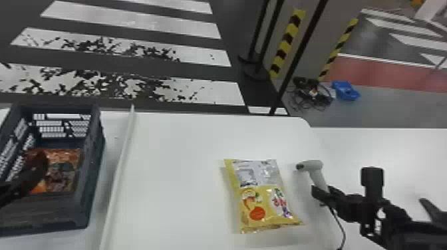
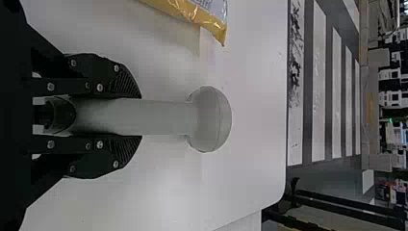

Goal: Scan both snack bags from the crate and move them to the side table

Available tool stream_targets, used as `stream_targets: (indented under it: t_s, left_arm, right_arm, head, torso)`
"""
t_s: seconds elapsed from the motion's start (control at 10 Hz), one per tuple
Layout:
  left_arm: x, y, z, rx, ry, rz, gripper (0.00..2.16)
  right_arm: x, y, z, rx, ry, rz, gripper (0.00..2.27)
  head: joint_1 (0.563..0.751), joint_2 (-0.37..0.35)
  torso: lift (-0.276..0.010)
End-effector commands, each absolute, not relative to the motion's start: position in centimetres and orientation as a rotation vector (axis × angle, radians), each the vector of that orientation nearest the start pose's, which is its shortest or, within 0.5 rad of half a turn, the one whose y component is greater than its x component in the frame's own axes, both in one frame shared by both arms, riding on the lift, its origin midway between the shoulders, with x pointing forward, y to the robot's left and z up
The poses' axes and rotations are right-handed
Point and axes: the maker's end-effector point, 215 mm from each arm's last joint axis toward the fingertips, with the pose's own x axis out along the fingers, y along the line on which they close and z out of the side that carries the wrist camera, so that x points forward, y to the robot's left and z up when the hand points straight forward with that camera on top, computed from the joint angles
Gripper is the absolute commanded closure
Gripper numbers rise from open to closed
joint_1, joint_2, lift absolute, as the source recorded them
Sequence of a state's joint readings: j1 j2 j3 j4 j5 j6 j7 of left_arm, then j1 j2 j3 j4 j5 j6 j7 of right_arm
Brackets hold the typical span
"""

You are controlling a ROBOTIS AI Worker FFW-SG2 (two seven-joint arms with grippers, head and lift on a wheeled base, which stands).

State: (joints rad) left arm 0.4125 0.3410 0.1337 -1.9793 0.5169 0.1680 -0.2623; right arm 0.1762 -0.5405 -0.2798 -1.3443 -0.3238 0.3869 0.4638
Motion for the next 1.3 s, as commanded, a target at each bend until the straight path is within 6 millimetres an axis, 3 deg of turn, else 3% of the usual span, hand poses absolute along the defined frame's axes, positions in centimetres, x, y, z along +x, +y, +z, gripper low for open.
stream_targets:
  t_s: [0.0, 0.1, 0.3, 0.4, 0.7, 1.0, 1.2]
  left_arm:
    - [47.0, 27.8, -34.5, -0.167, 0.133, -0.290, 0.02]
    - [47.0, 27.8, -34.4, -0.165, 0.132, -0.290, 0.02]
    - [47.3, 28.2, -34.5, -0.160, 0.129, -0.286, 0.02]
    - [47.5, 28.2, -34.3, -0.160, 0.124, -0.286, 0.02]
    - [48.0, 27.6, -33.8, -0.152, 0.112, -0.300, 0.02]
    - [47.9, 27.7, -33.8, -0.155, 0.106, -0.303, 0.02]
    - [47.8, 27.7, -33.8, -0.157, 0.102, -0.304, 0.02]
  right_arm:
    - [44.8, -51.5, -50.9, 0.025, 0.617, 0.066, 2.22]
    - [44.2, -50.8, -49.5, 0.036, 0.630, 0.062, 2.22]
    - [42.6, -46.1, -45.8, 0.105, 0.662, 0.098, 2.22]
    - [41.0, -42.8, -44.8, 0.094, 0.706, 0.130, 2.22]
    - [38.5, -37.3, -43.3, 0.061, 0.760, 0.187, 2.22]
    - [38.8, -34.9, -42.3, 0.066, 0.742, 0.211, 2.22]
    - [41.5, -34.3, -43.9, 0.030, 0.726, 0.201, 2.22]
  head:
    - [0.695, -0.286]
    - [0.695, -0.285]
    - [0.695, -0.268]
    - [0.695, -0.243]
    - [0.695, -0.167]
    - [0.695, -0.116]
    - [0.695, -0.094]
  torso:
    - [-0.095]
    - [-0.095]
    - [-0.095]
    - [-0.095]
    - [-0.095]
    - [-0.095]
    - [-0.095]
